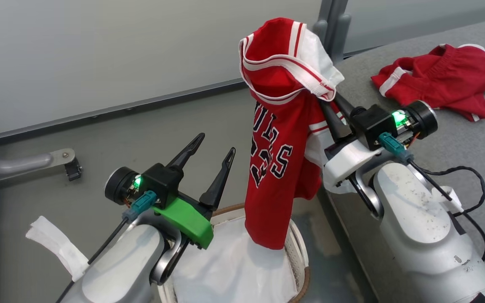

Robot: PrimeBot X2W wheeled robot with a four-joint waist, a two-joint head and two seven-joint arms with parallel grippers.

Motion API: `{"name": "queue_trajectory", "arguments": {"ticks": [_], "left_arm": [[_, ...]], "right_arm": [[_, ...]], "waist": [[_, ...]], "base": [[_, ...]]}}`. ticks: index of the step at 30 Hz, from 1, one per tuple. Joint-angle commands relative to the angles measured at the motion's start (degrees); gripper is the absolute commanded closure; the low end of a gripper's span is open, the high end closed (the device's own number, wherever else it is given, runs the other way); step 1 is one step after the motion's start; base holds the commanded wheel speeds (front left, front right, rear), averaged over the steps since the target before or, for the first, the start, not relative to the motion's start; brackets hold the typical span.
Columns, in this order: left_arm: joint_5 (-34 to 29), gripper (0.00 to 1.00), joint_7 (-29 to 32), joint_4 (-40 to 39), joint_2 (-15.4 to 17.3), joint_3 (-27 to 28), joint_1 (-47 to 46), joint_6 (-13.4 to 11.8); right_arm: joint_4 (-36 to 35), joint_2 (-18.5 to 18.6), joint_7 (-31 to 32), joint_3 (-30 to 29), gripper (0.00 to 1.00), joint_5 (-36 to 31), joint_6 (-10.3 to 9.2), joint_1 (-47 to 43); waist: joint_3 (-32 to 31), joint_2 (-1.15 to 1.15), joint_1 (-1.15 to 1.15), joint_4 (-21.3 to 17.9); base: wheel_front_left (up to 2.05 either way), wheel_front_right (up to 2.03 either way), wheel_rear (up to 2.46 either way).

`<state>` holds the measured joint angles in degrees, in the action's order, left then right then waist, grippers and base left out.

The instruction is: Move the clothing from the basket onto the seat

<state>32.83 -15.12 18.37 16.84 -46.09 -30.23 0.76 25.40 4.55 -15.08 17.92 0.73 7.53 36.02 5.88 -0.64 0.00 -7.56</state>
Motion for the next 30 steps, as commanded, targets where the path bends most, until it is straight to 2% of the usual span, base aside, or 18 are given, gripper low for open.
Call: {"name": "queue_trajectory", "arguments": {"ticks": [1,12,18,24,30], "left_arm": [[-0.6,0.0,0.0,0.1,-0.3,0.4,0.5,0.2],[-4.1,0.0,0.0,2.9,-2.3,0.0,-2.3,2.5],[-5.1,0.0,0.0,4.6,-2.4,-1.0,-3.5,3.5],[-5.7,0.0,0.0,5.1,-3.1,-1.6,-4.5,4.2],[-6.2,0.0,0.0,4.4,-4.2,-1.7,-5.0,4.6]], "right_arm": [[-0.6,0.5,-0.1,-0.5,1.0,-0.3,-0.08,0.5],[-3.7,1.5,-0.1,-5.9,1.0,-1.2,-0.08,-1.6],[-4.4,0.8,-0.1,-7.5,1.0,-1.3,-0.08,-2.7],[-3.2,0.6,-0.1,-8.5,1.0,-1.8,-0.08,-1.9],[-1.5,3.4,-0.1,-7.9,1.0,-2.8,-0.09,3.8]], "waist": [[2.7,0.64,0.0,-4.1],[8.6,0.64,0.0,-16.0],[10.8,0.64,0.0,-20.0],[12.0,0.64,0.0,-20.4],[13.3,0.64,0.0,-17.4]], "base": [[0.0,0.0,0.0],[0.0,0.0,0.0],[0.0,0.0,0.0],[0.0,0.0,0.0],[0.0,0.0,0.0]]}}
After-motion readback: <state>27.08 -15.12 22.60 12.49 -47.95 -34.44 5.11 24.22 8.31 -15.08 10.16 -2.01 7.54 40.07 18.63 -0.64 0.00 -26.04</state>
